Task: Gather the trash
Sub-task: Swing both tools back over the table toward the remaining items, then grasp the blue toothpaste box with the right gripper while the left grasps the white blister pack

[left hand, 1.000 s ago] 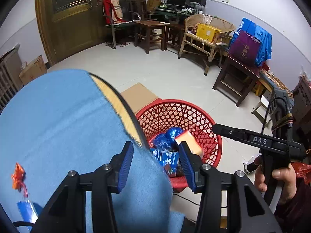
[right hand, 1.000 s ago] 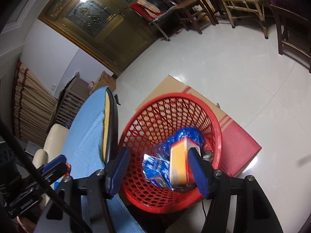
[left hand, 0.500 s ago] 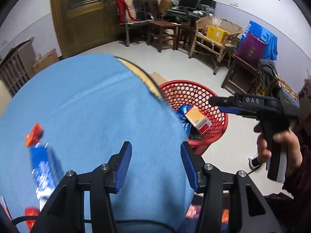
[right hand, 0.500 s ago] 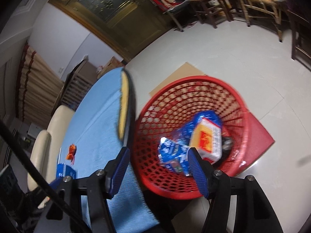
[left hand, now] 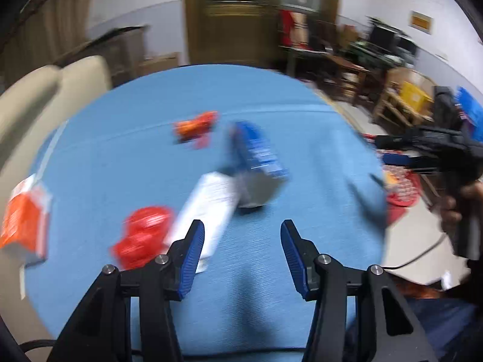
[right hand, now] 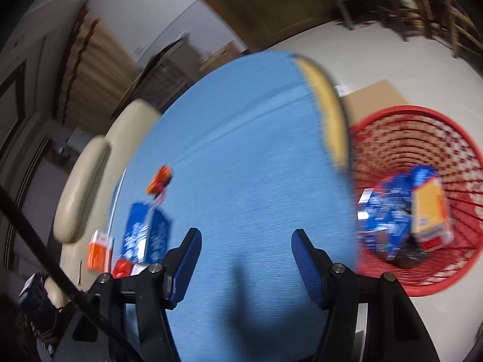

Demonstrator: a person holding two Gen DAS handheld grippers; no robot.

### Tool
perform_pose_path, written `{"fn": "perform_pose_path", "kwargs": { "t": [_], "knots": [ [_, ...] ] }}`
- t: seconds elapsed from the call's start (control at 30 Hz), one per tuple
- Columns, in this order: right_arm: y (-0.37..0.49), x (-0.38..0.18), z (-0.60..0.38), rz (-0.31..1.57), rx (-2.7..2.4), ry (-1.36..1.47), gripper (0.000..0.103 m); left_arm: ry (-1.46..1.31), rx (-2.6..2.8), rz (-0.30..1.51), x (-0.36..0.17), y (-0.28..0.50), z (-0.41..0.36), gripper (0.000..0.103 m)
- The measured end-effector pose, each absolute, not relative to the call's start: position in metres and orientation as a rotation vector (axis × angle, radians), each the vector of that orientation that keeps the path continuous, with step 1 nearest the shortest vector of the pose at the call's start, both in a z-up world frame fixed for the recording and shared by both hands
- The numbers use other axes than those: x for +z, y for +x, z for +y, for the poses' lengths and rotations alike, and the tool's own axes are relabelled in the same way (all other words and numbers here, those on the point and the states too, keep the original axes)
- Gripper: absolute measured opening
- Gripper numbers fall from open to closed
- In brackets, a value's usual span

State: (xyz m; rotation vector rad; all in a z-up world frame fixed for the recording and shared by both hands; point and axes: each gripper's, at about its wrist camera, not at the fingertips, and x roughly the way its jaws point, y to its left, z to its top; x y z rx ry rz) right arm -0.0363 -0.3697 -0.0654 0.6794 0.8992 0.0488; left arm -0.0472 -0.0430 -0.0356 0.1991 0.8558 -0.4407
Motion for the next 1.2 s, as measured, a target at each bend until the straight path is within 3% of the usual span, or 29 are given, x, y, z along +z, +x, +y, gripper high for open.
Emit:
{"fn": "perform_pose_path", "kwargs": {
  "t": [0.4,0.8,0.87,0.97,1.2],
  "knots": [
    [0.051,-0.044,-0.247,0.989,0.252,0.563,0.066,0.15,-0.351,0.829,-0.037,-0.043,0.0,0.055],
    [0.082,-0.072,-0.206,1.058,0.232,0.587,0.065,0.122,-0.32,0.826,-0.035,-0.054,0.018,0.056],
    [0.083,-0.075,-0.207,1.068,0.232,0.586,0.062,0.123,-0.324,0.821,-0.032,-0.053,0.016,0.056],
    [0.082,-0.081,-0.206,1.083,0.234,0.556,0.047,0.129,-0.33,0.818,-0.03,-0.05,0.011,0.056],
    [0.066,-0.076,-0.216,1.028,0.252,0.513,0.044,0.151,-0.353,0.817,-0.031,-0.04,-0.001,0.058]
  ]
}}
